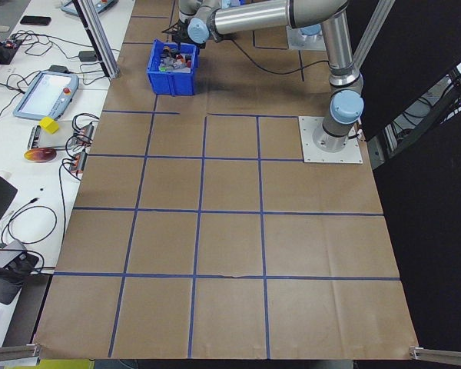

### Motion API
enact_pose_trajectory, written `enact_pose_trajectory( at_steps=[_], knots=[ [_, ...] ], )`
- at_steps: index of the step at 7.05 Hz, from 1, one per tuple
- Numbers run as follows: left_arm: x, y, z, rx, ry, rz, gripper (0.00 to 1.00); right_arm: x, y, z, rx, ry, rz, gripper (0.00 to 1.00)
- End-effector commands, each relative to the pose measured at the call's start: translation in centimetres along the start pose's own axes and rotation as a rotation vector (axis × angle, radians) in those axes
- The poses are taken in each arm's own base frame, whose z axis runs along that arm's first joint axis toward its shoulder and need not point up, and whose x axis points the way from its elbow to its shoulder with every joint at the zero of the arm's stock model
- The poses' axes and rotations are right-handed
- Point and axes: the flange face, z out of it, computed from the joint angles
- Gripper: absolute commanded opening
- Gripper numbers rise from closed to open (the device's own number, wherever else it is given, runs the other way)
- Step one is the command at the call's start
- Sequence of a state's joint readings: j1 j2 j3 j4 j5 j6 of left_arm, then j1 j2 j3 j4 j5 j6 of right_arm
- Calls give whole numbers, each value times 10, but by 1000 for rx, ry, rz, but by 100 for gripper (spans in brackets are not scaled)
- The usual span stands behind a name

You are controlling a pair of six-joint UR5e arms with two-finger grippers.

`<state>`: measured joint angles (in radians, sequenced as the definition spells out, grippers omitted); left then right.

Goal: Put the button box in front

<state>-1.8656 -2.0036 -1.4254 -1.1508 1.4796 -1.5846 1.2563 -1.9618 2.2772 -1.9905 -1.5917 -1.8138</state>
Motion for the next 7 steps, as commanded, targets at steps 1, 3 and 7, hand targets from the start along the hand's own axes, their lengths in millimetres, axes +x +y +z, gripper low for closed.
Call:
enact_pose_trajectory(
  at_steps=[1,3,7],
  knots=[
    [-41,-18,-72,1,-60,353,99,-31,-18,-3,63,-45,21,8],
    [-72,-49,-111,-3,-77,593,99,-40,-46,-7,67,-41,-31,8],
    [-124,-97,-113,30,-151,1162,99,-68,-122,-14,80,-19,-7,9]
  ],
)
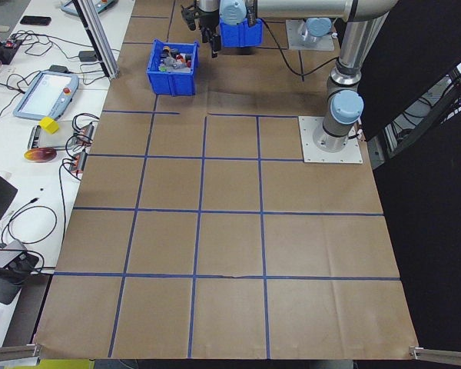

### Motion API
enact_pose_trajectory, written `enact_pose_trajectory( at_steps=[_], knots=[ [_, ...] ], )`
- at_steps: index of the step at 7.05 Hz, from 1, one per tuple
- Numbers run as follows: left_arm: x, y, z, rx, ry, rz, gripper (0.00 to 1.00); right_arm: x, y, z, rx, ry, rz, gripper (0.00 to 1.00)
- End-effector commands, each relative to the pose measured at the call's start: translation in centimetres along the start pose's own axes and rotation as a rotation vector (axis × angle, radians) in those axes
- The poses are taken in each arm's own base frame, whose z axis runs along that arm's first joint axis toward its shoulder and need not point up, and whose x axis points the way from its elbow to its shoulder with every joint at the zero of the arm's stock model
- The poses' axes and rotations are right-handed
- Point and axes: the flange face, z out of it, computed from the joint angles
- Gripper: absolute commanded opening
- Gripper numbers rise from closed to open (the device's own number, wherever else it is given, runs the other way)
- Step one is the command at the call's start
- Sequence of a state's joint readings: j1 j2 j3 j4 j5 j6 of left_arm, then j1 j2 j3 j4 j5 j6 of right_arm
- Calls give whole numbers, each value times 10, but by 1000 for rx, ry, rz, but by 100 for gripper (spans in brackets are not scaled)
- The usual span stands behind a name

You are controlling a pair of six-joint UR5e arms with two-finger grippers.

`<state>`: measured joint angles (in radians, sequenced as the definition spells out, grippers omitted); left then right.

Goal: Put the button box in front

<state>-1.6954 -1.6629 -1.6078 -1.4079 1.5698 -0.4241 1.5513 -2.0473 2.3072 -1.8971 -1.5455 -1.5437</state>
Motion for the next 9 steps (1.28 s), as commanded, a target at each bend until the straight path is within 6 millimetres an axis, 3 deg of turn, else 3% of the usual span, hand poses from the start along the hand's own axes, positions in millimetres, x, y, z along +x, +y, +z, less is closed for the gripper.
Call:
enact_pose_trajectory(
  at_steps=[1,3,4,5,7,9],
  knots=[
    [-21,26,-8,13,0,292,99,-8,-30,1,6,18,21,9],
    [-46,58,-12,24,8,428,99,-8,-52,4,7,27,27,9],
    [-65,60,-16,33,12,401,99,-7,-70,11,8,28,24,10],
    [-74,53,-21,42,13,395,99,-5,-87,15,-17,35,20,10],
    [-75,41,-30,49,-2,395,99,-2,-135,20,-52,26,-9,9],
    [-73,32,-33,37,-7,392,99,-2,-175,49,-77,55,-32,9]
  ],
)
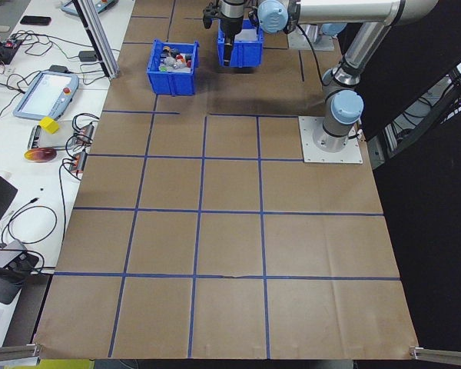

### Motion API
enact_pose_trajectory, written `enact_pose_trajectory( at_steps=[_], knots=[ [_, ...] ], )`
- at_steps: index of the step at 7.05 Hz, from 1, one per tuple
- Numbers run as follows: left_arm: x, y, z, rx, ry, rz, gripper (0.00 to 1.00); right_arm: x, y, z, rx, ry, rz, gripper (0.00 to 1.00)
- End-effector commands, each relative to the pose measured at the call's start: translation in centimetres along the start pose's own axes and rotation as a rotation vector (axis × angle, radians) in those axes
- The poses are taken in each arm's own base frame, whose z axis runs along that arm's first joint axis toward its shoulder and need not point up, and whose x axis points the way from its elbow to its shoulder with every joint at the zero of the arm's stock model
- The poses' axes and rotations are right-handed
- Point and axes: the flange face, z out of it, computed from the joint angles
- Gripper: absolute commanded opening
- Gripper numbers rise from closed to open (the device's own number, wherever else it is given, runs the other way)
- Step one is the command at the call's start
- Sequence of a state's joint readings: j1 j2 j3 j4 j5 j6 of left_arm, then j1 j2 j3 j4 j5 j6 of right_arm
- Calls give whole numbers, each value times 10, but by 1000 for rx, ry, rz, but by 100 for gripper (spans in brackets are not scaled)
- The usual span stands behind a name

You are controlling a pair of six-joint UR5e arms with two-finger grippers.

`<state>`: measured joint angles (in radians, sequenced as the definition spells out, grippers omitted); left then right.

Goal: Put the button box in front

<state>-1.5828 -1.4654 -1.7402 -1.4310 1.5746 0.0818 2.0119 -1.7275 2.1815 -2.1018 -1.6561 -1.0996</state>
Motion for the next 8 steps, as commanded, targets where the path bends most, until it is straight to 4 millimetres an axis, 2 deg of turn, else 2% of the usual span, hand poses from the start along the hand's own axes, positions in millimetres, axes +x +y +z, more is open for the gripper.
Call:
enact_pose_trajectory(
  at_steps=[1,5,6,7,8],
  knots=[
    [-1,-4,6,-21,-2,0,99,-8,-39,25,-10,10,-19,9],
    [-7,-4,13,-42,-74,-3,100,-14,-57,37,5,21,32,11],
    [-7,-4,13,-40,-74,-6,100,-13,-59,35,23,27,56,77],
    [-7,-4,12,-39,-76,-6,100,-13,-57,32,17,36,72,100],
    [-8,-5,13,-34,-80,-7,100,-12,-56,30,15,39,73,100]
  ],
)
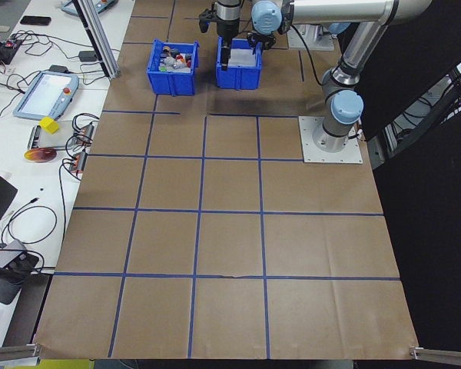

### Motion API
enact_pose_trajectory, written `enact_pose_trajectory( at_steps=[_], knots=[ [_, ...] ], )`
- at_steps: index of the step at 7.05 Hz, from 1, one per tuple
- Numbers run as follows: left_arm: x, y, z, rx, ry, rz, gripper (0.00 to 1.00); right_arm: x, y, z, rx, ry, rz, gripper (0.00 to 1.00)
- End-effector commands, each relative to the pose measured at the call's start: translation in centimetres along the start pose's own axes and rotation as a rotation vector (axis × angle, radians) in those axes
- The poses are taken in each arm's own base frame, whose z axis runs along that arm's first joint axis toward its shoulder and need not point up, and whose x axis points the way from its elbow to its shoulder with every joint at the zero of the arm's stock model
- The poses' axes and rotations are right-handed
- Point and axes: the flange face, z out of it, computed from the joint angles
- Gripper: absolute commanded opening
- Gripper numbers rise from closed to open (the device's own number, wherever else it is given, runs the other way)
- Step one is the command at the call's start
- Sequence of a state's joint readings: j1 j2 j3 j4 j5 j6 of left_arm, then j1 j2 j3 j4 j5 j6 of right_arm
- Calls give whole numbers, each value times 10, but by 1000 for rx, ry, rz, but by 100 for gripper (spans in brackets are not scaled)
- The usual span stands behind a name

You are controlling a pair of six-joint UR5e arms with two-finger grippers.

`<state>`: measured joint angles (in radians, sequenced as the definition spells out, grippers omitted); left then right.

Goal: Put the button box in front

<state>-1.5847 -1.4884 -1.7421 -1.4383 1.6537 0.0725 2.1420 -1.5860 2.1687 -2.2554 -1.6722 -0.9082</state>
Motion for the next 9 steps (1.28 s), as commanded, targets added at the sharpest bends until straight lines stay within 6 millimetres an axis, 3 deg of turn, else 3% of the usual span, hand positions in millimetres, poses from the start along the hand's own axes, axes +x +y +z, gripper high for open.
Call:
enact_pose_trajectory(
  at_steps=[1,3,5,7,8,9],
  knots=[
    [0,-5,1,4,3,-2,100,3,3,-14,11,22,12,100],
    [0,-10,3,1,2,-4,100,11,28,-74,-2,16,57,100],
    [6,-6,7,-9,6,3,100,49,88,-111,-8,40,229,100],
    [7,-2,4,-2,5,6,100,104,152,-130,-6,77,438,100],
    [8,-3,7,-16,9,7,100,118,166,-137,8,27,558,100],
    [11,-3,7,-23,43,7,100,135,182,-150,14,-2,787,100]
  ],
)
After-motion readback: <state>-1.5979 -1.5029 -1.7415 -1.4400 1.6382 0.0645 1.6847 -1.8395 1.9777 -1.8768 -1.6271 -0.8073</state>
